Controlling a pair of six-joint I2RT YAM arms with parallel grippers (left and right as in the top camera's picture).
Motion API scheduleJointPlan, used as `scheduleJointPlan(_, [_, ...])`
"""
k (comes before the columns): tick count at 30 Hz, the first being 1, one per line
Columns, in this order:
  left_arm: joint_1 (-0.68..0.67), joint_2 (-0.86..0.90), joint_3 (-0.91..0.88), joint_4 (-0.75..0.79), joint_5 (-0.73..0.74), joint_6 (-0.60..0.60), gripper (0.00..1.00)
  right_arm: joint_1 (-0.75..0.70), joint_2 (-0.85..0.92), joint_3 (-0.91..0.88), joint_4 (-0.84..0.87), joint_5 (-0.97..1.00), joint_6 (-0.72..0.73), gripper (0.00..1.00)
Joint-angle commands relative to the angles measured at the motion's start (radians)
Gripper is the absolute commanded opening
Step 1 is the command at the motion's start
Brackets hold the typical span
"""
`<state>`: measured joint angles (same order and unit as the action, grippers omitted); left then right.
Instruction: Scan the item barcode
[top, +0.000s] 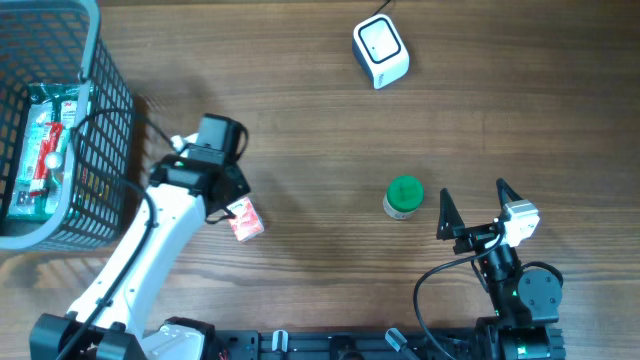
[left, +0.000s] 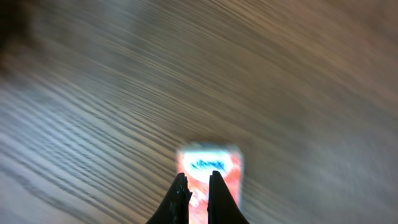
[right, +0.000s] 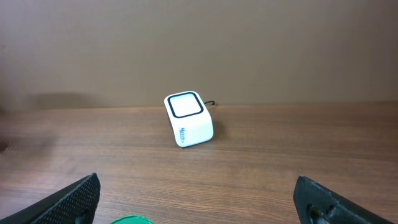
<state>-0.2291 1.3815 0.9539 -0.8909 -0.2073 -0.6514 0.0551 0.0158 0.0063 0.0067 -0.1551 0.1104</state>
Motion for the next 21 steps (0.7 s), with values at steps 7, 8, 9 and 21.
scheduleJointPlan(7, [0.102,-0.007,-0.103,0.01,-0.032,-0.045,0.04,-0.003,-0.002,-0.001,0.003,0.008,-0.005,0.99])
scheduleJointPlan(8, [0.102,-0.007,-0.116,0.017,-0.032,-0.045,0.04,-0.003,-0.002,-0.001,0.003,0.008,-0.005,1.0])
scheduleJointPlan(9, [0.102,-0.007,-0.134,0.03,-0.032,-0.046,0.05,-0.003,-0.002,-0.001,0.003,0.008,-0.006,1.0])
scheduleJointPlan(21, [0.102,-0.007,-0.277,0.191,0.079,-0.045,0.05,-0.003,-0.002,-0.001,0.003,0.008,-0.005,1.0])
